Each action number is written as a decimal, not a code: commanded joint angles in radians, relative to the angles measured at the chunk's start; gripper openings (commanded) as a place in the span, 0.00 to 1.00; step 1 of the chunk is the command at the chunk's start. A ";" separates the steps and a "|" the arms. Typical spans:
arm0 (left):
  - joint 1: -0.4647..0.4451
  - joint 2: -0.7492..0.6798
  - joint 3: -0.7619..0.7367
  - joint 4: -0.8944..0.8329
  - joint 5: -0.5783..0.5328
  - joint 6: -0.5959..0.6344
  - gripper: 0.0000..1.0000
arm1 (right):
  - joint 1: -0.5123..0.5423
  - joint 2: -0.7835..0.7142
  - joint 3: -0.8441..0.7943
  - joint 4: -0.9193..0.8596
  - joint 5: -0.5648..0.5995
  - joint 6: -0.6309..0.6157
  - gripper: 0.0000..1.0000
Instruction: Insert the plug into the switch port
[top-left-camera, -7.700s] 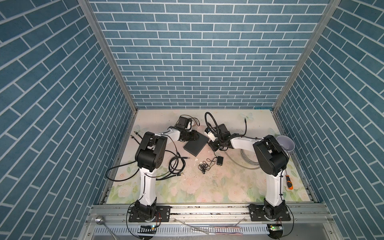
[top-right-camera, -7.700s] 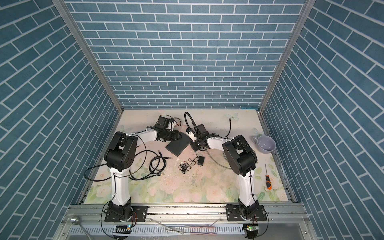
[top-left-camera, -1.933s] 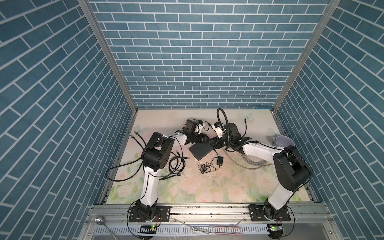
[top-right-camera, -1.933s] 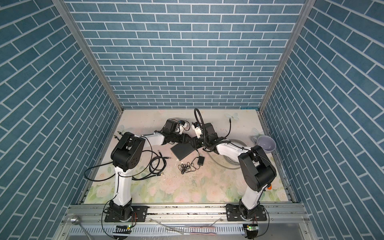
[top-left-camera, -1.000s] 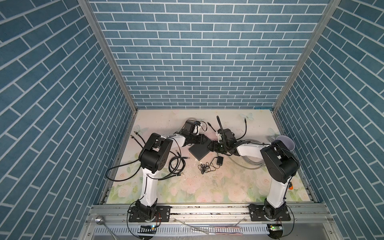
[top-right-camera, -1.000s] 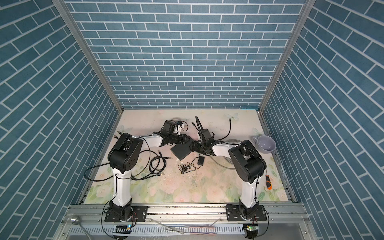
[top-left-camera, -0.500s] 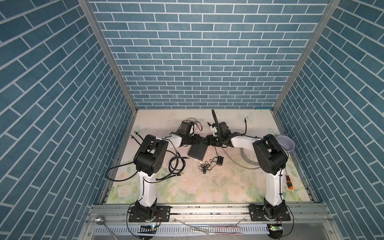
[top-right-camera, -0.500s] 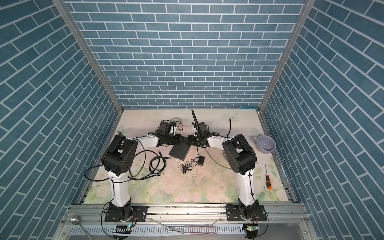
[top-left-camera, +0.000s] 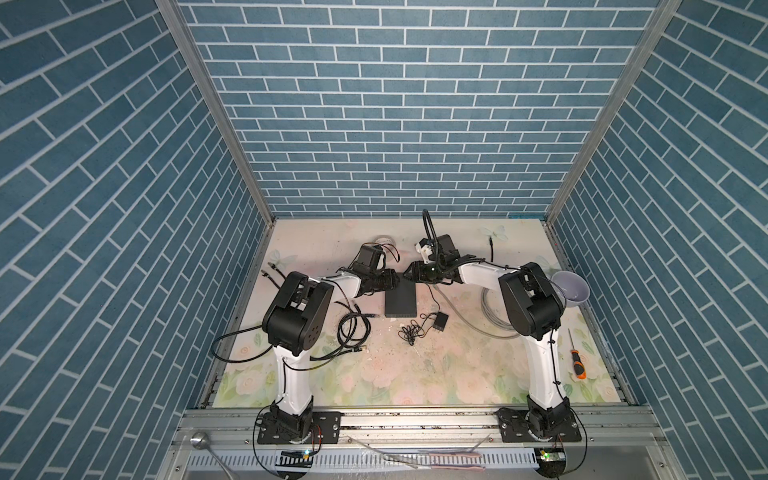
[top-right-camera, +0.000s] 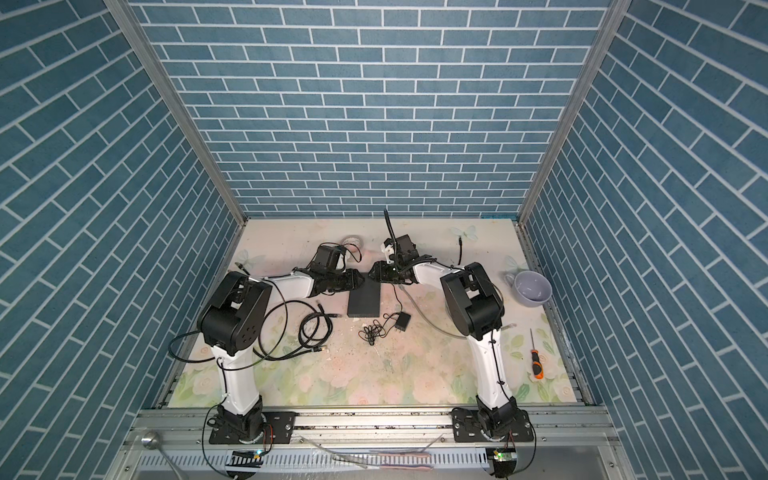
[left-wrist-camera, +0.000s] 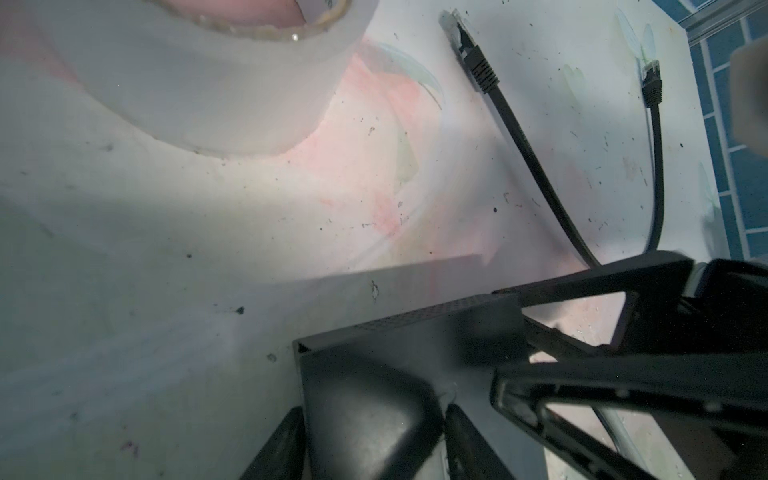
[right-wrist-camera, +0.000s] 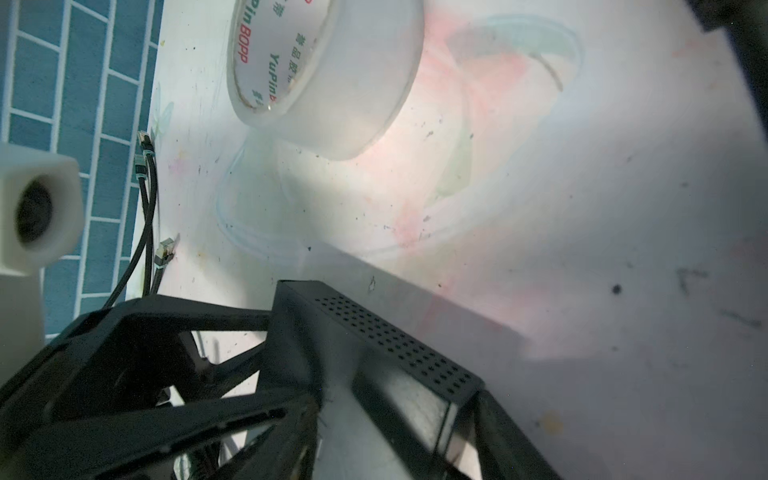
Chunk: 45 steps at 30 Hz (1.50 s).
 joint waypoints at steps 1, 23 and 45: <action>-0.027 0.049 -0.040 -0.081 0.047 -0.025 0.54 | 0.034 0.008 0.059 0.028 -0.125 -0.031 0.60; -0.003 0.002 -0.030 -0.146 -0.121 -0.033 0.55 | -0.033 -0.172 -0.033 -0.150 0.086 -0.141 0.62; -0.103 -0.058 -0.028 -0.227 -0.026 0.020 0.54 | -0.229 -0.230 -0.013 -0.338 0.466 -0.307 0.41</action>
